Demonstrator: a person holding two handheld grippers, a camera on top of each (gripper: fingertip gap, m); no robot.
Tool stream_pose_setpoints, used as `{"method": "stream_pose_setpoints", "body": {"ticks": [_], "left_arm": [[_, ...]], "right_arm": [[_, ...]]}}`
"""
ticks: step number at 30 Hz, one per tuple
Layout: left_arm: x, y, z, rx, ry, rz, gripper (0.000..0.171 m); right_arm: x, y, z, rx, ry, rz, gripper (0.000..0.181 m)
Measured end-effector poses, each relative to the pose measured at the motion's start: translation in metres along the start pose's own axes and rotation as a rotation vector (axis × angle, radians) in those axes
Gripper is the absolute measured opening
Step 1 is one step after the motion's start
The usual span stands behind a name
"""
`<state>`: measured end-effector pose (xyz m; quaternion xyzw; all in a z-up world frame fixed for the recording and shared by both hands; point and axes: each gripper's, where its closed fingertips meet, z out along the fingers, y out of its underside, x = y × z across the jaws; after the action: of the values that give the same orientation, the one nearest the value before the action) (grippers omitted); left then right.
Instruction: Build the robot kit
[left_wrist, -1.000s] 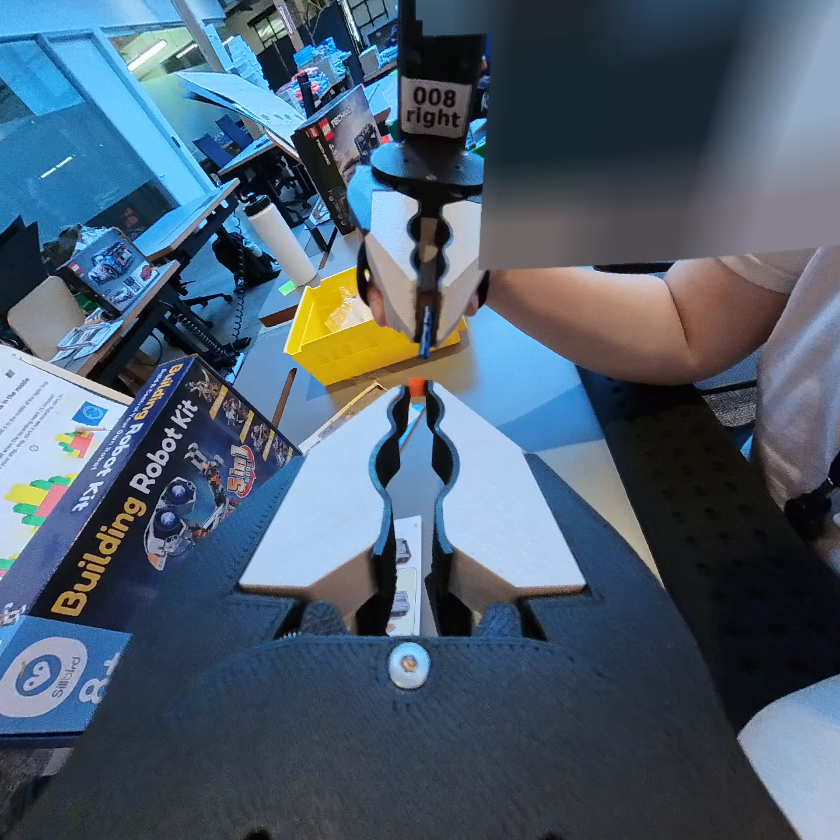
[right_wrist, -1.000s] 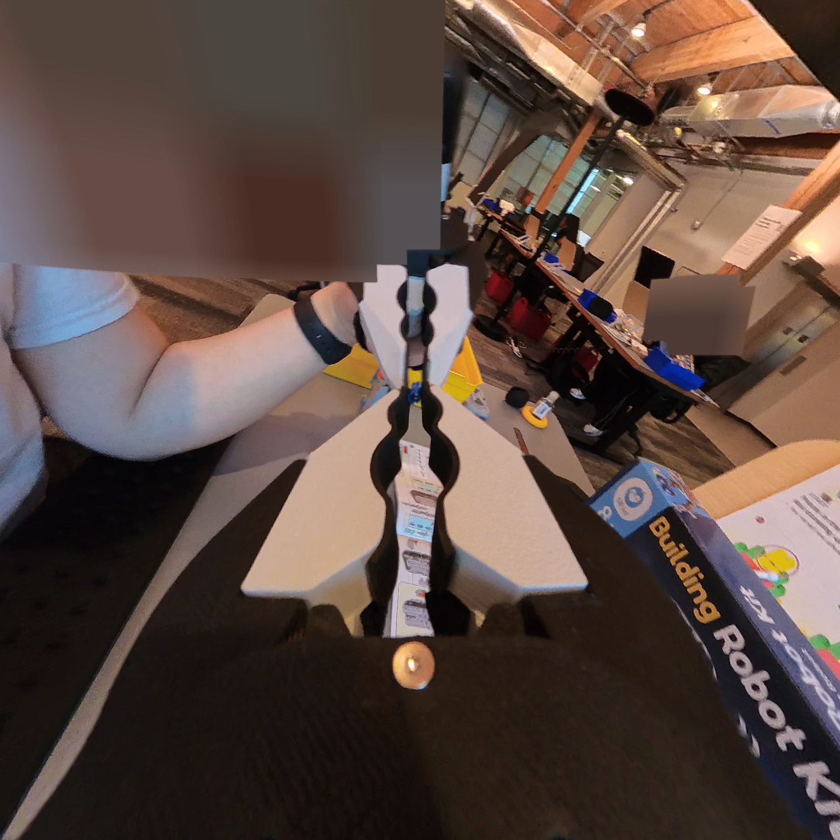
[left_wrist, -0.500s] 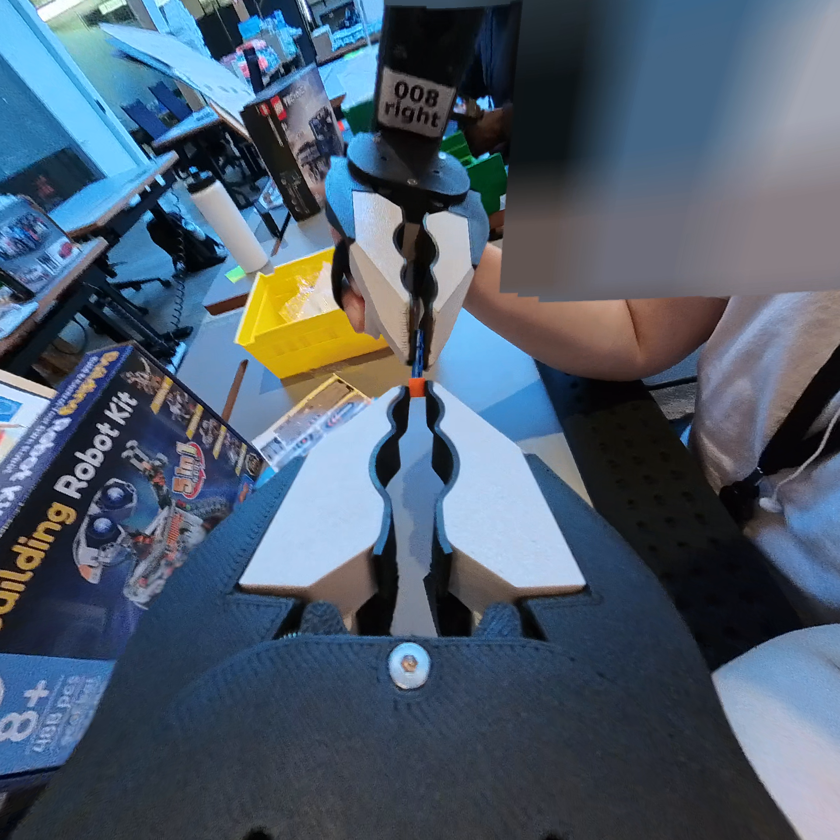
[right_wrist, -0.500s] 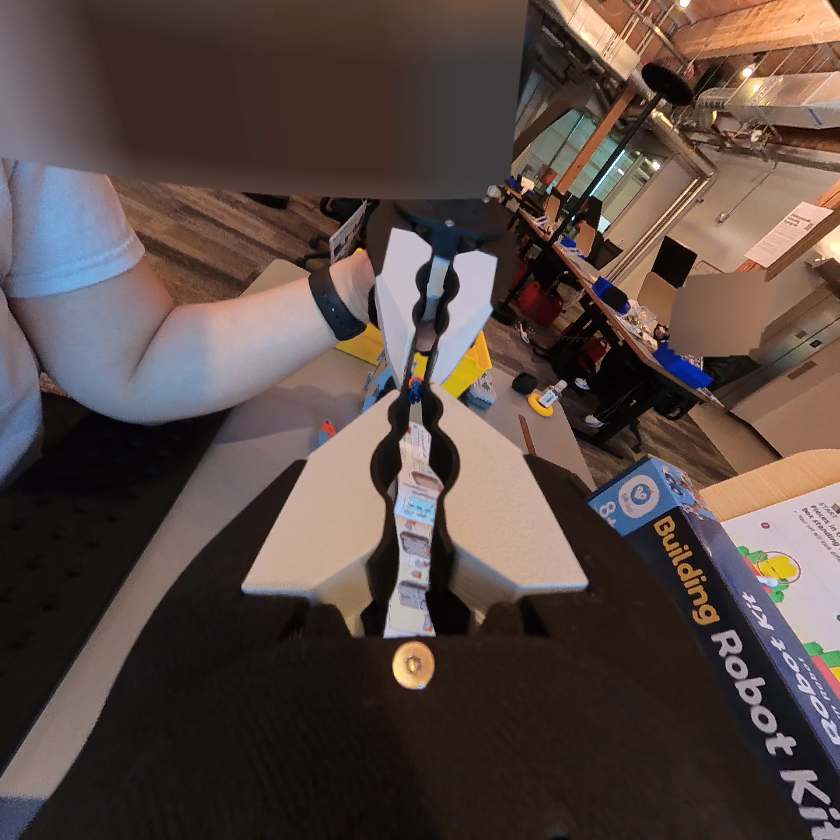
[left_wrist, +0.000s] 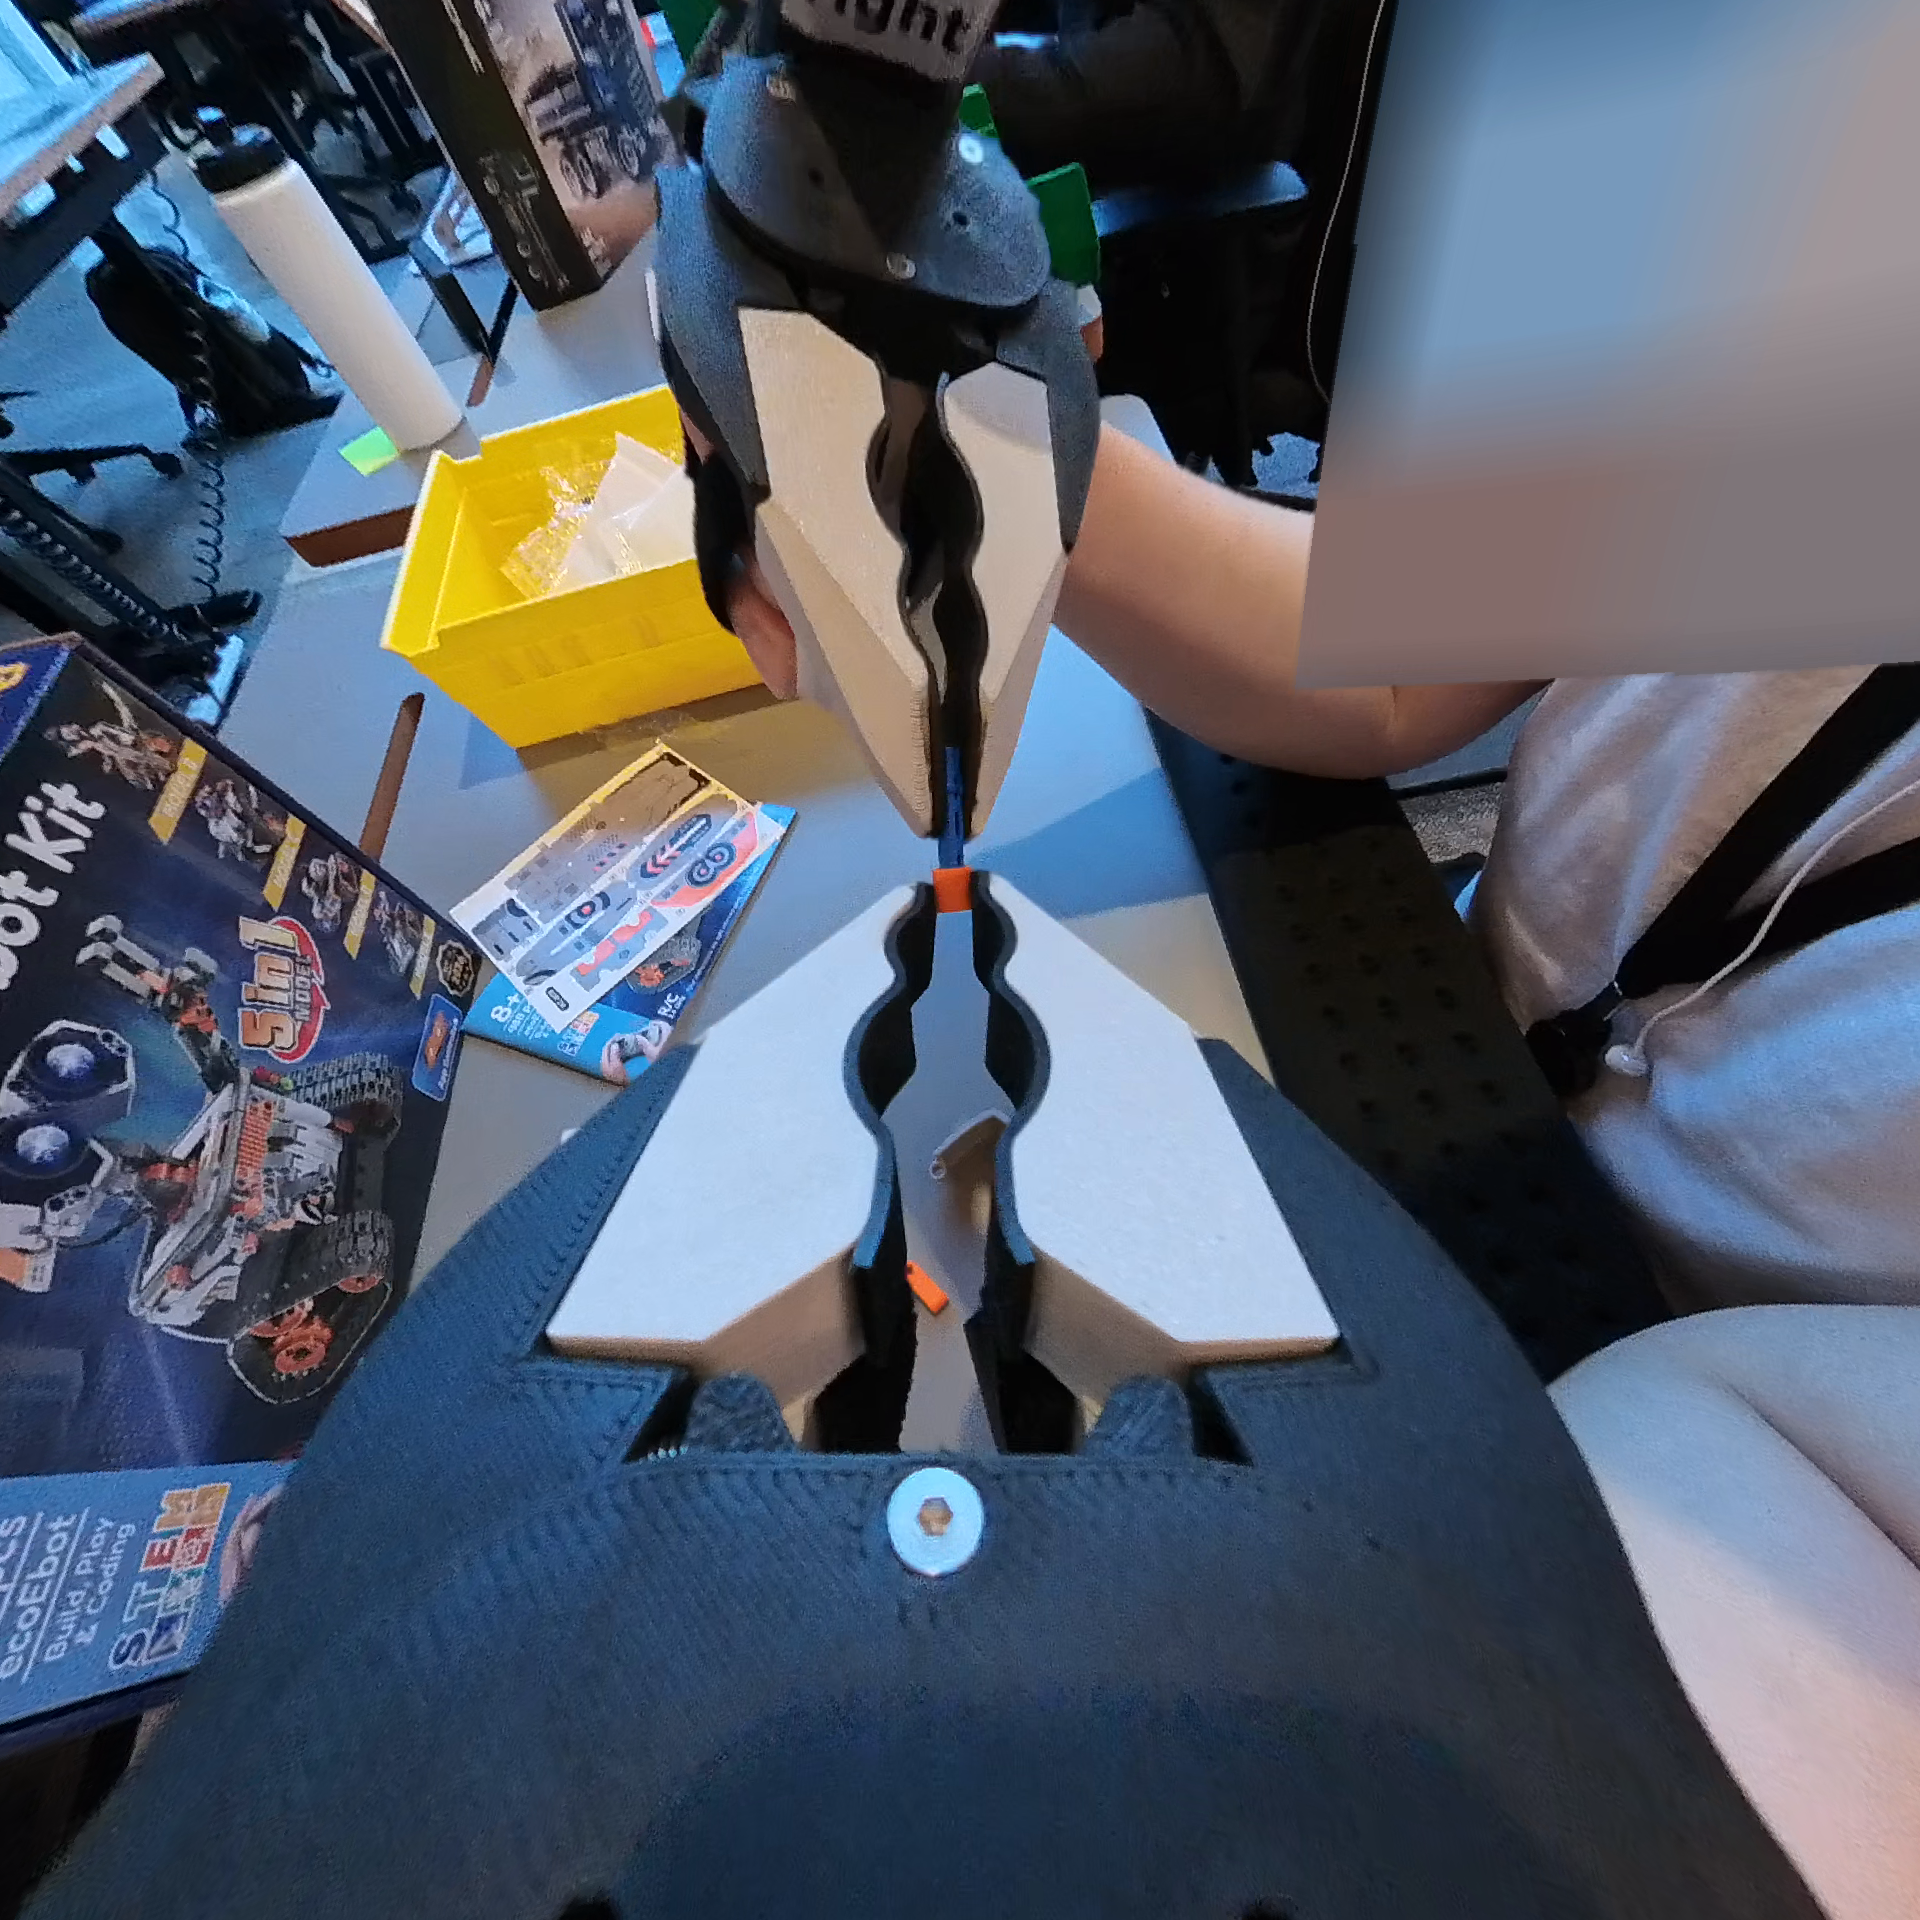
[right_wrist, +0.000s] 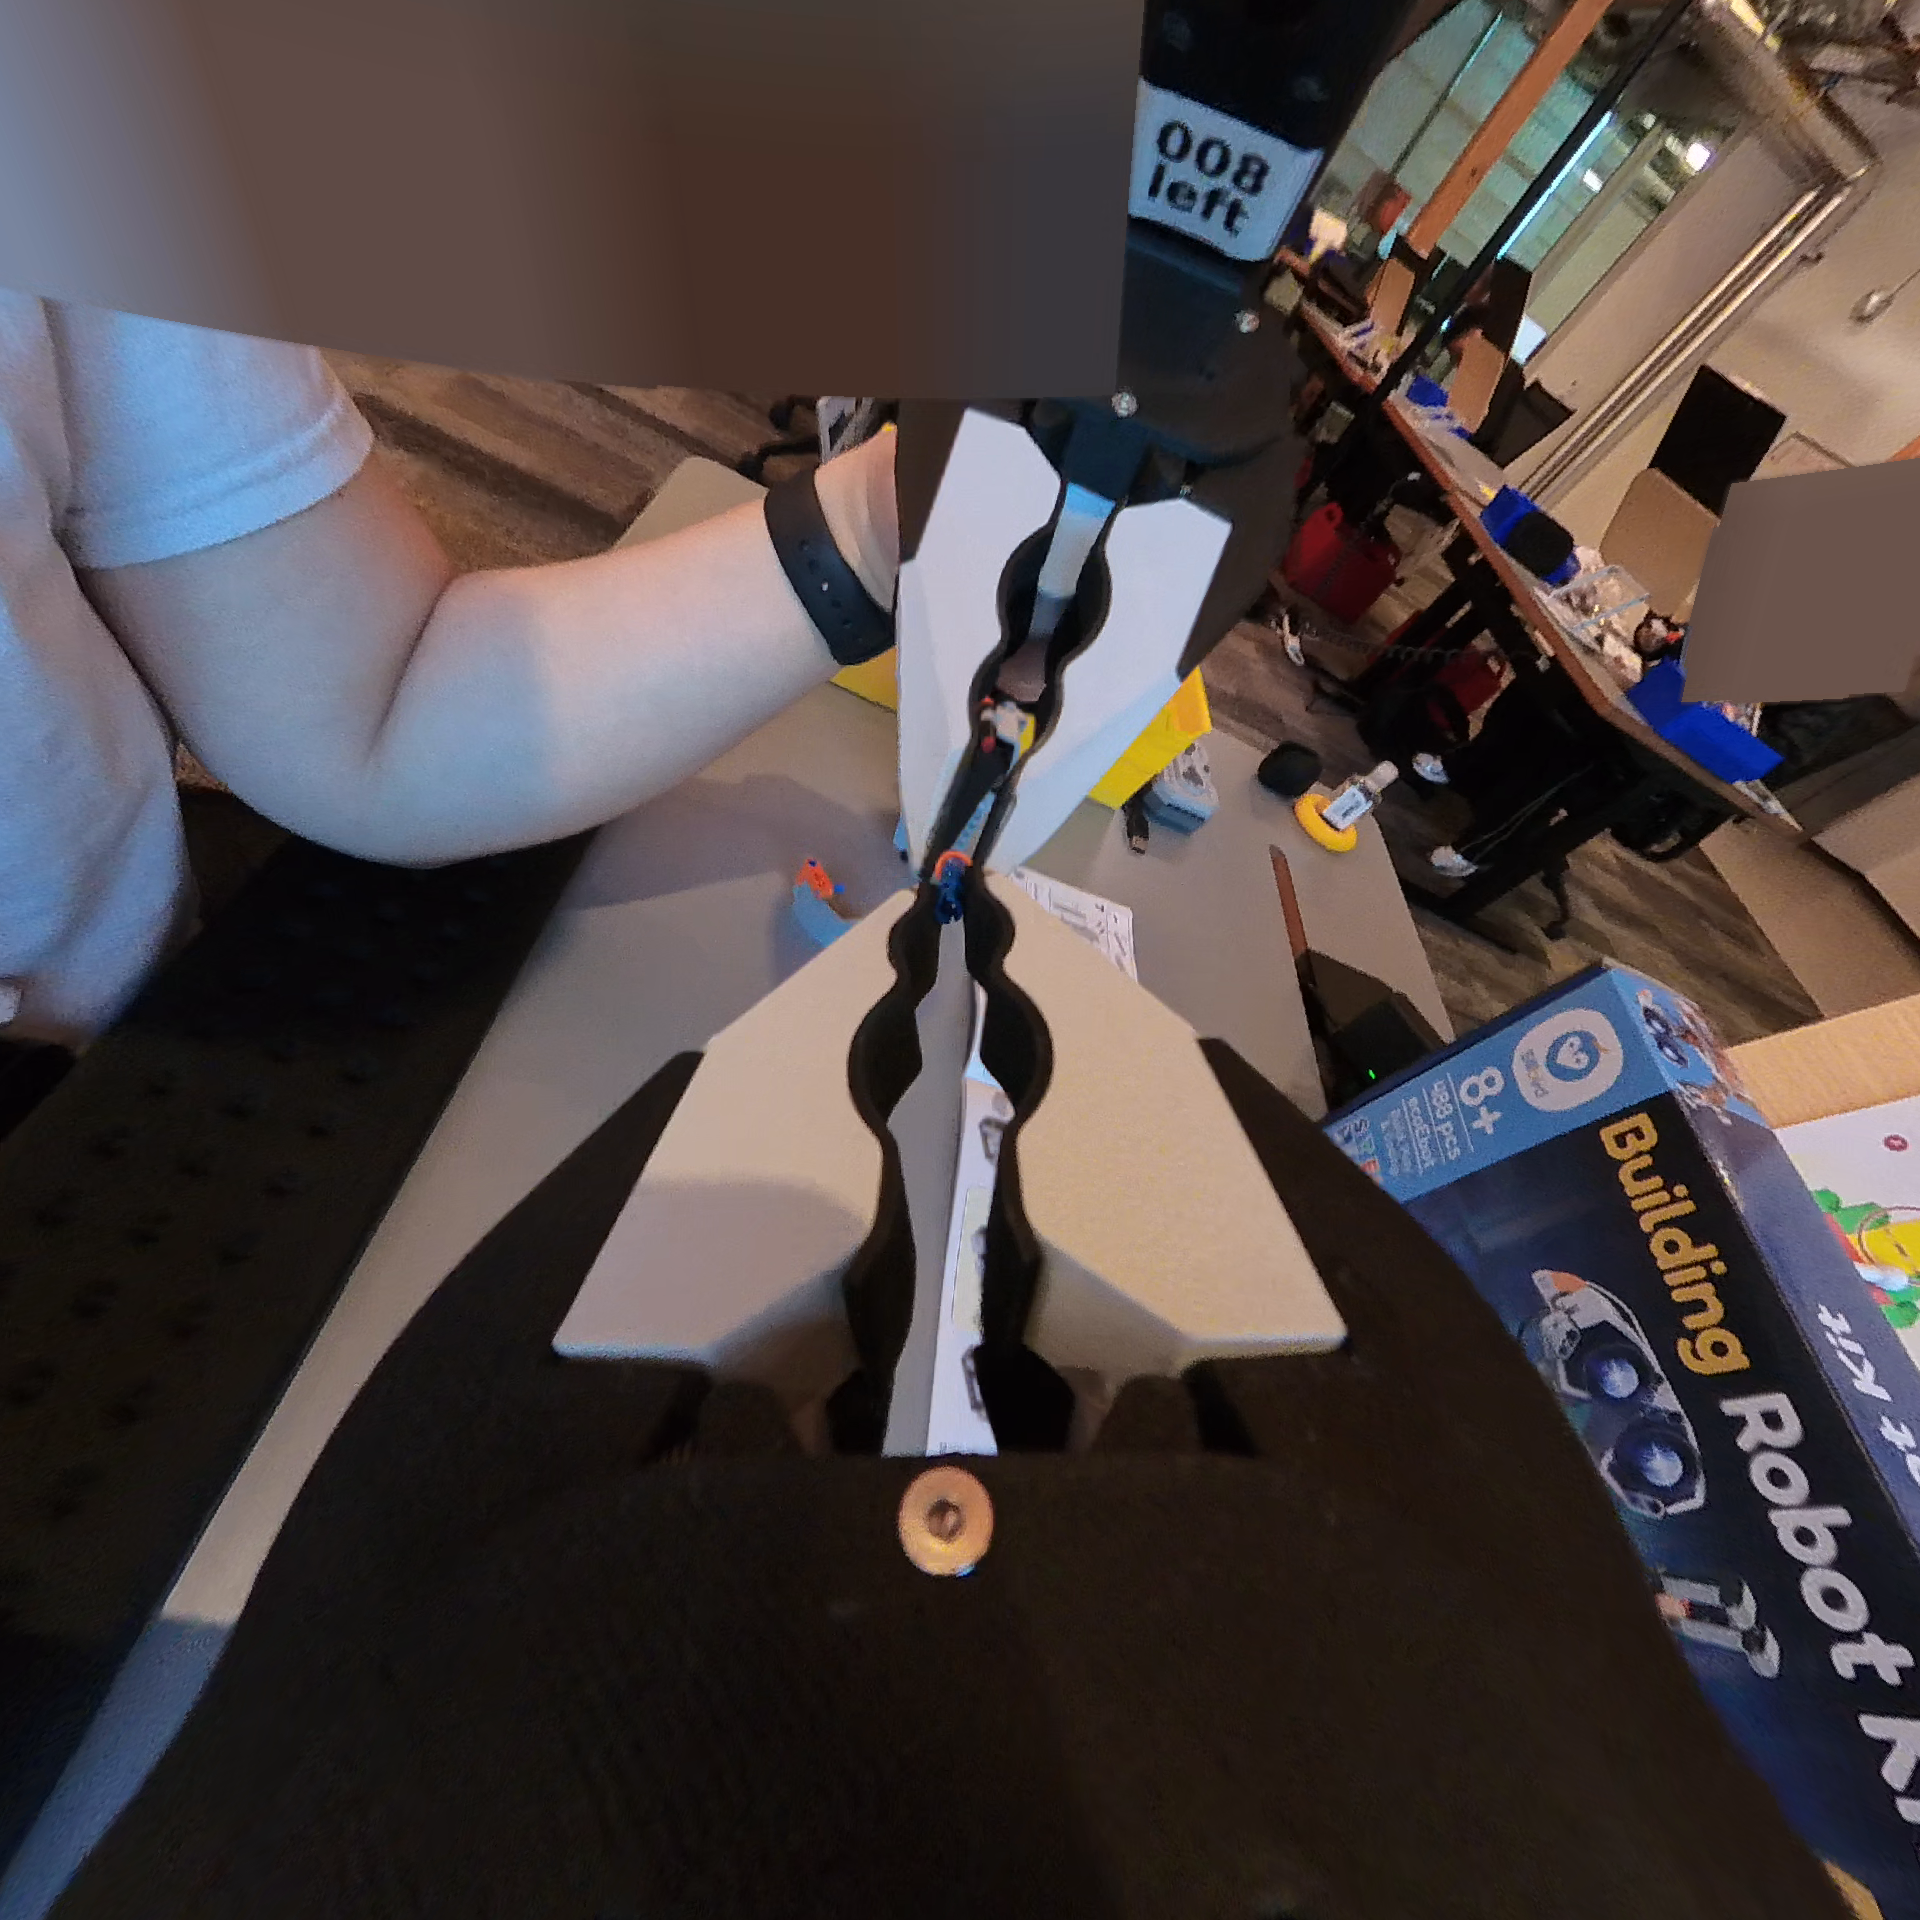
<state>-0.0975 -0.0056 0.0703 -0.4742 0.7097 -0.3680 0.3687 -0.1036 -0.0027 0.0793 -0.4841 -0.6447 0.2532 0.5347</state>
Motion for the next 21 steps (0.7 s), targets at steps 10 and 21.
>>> {"method": "stream_pose_setpoints", "body": {"ticks": [10, 21], "left_arm": [[0.002, 0.011, 0.008, -0.074, 0.024, 0.004, 0.005], [0.006, 0.027, 0.019, -0.193, 0.046, 0.008, 0.005]], "right_arm": [[-0.006, 0.013, 0.002, -0.113, -0.017, 0.007, 0.004], [-0.015, 0.029, 0.004, -0.242, -0.059, 0.044, 0.004]]}}
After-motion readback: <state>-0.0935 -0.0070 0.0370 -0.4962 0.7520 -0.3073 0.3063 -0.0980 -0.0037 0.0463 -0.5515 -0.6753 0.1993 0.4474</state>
